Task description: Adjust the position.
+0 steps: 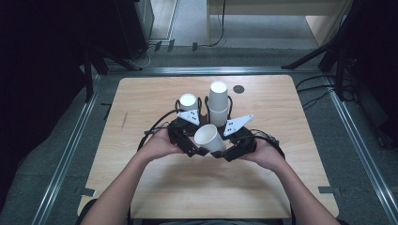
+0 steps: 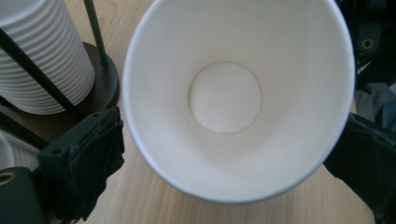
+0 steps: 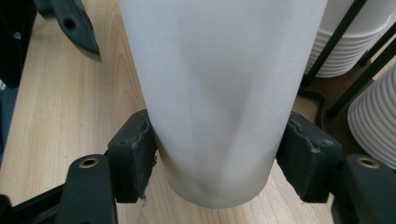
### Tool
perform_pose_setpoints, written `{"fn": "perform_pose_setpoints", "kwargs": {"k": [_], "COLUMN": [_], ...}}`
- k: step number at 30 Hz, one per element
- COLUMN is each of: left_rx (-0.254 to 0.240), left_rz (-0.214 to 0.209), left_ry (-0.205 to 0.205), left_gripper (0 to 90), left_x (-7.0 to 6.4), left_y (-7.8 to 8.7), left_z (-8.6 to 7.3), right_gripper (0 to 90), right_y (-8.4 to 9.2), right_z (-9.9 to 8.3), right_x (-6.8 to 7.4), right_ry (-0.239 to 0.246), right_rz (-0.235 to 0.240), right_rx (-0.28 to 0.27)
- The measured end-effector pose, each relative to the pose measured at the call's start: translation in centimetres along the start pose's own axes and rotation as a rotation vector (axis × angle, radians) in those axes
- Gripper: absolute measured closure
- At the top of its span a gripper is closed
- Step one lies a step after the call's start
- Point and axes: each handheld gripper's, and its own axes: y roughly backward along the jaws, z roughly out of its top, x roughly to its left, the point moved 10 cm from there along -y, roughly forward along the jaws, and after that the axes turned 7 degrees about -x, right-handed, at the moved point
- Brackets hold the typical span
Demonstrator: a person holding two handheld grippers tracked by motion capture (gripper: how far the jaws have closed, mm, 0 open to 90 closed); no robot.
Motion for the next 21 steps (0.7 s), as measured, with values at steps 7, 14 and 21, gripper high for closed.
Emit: {"fn": "perform_pose_setpoints", "kwargs": {"k": [7, 14, 21], "left_rx": [-0.078, -0.113, -0.156], "left_rz": [0.015, 0.011, 0.016], "left_ry": [0.039, 0.049, 0.021], "left_gripper": [1.7, 4.4, 20.8], "left_x": [0.2, 0.0, -0.4], "left_y": [0.0, -0.3, -0.2], "left_z": [0.7, 1.1, 1.5], "right_gripper": [33.3, 33.3, 33.3], "right_y": [0.0, -0.3, -0.4], "right_z": [0.4, 0.7, 0.9], "right_x": [0.0, 0.4, 0.6], "right_ry": [-0.010, -0.009, -0.013], "right_rz": [0.012, 0.032, 0.046], "right_rx": [-0.021, -0.029, -0.035]}}
